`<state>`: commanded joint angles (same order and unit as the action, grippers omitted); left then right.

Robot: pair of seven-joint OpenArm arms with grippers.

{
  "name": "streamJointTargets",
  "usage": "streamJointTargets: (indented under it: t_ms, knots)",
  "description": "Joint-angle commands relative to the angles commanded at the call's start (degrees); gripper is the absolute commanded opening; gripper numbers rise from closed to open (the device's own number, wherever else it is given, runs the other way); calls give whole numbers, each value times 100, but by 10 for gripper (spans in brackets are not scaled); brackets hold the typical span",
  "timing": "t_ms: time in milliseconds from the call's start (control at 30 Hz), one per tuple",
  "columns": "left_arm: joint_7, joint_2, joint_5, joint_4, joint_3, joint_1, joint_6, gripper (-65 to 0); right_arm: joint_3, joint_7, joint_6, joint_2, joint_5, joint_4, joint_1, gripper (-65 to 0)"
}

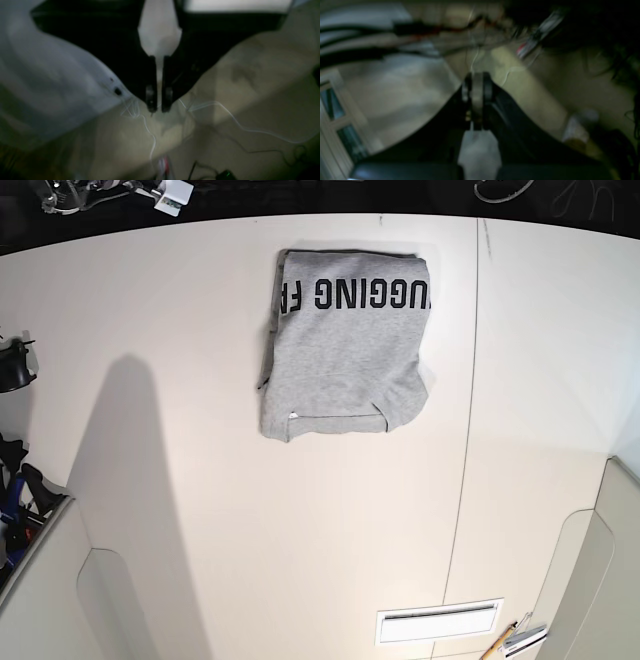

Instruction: Fold the T-shirt properly

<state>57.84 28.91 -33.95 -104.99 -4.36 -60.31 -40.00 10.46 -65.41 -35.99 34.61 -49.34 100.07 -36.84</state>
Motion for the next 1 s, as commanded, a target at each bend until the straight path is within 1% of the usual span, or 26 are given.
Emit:
streamJointTargets:
  t_ms: [67, 133, 167, 200, 267, 333, 400, 467, 533, 600, 667, 700, 800, 867, 933, 1000]
  knots:
    - [-562, 166, 560, 472, 542, 9, 0, -611, 350, 179, 0, -2, 238, -236, 0, -650]
    - [-1095, 223, 1115, 920, 1008, 63, 0, -611, 664, 374, 20, -2, 570, -463, 0, -650]
    - [-1366, 240, 1329, 1158, 1202, 118, 0, -611, 802, 485, 20, -2, 726, -577, 0, -650]
    - [-1606, 238, 1410, 1423, 1370, 201, 0, -611, 925, 610, 20, -2, 883, -682, 0, -650]
    - [-1932, 234, 1405, 1963, 1641, 457, 0, -611, 1137, 835, 22, -2, 1163, -868, 2, -650]
    - [-1954, 229, 1408, 2533, 1923, 822, 0, -611, 1285, 1036, 24, -2, 1366, -1043, 31, -650]
    - [-2039, 149, 1405, 3123, 2090, 1228, 0, -611, 1384, 1394, 24, -4, 1576, -1259, 83, -650]
    - [-2282, -44, 1403, 3792, 2127, 1633, 0, -611, 1475, 1895, 24, -4, 1797, -1606, 188, -650]
    - [-2695, -251, 1403, 4509, 2127, 2013, 0, -611, 1596, 2500, 24, -11, 2063, -2090, 350, -650]
    - [-3069, -442, 1362, 5182, 2127, 2409, 0, -611, 1766, 2966, 31, -46, 2363, -2664, 597, -650]
    - [-3099, -625, 1126, 5702, 2129, 2796, 0, -611, 1980, 3307, 107, -57, 2468, -3233, 874, -650]
    - [-3086, -708, 1104, 5912, 2129, 2959, 0, -611, 2076, 3401, 125, -92, 2568, -3506, 1016, -650]
    - [-3104, -881, 1032, 6328, 2129, 3394, 0, -611, 2267, 3416, 125, -278, 2922, -4264, 1460, -650]
    - [-3224, -992, 920, 6487, 2129, 3646, 0, -611, 2321, 3414, 127, -413, 3062, -4684, 1759, -650]
    - [-3351, -1036, 898, 6581, 2127, 3851, 0, -611, 2332, 3416, 125, -516, 3110, -4924, 2039, -650]
    - [-3386, -1038, 890, 6640, 2127, 3998, 0, -611, 2332, 3416, 127, -588, 3112, -4981, 2310, -650]
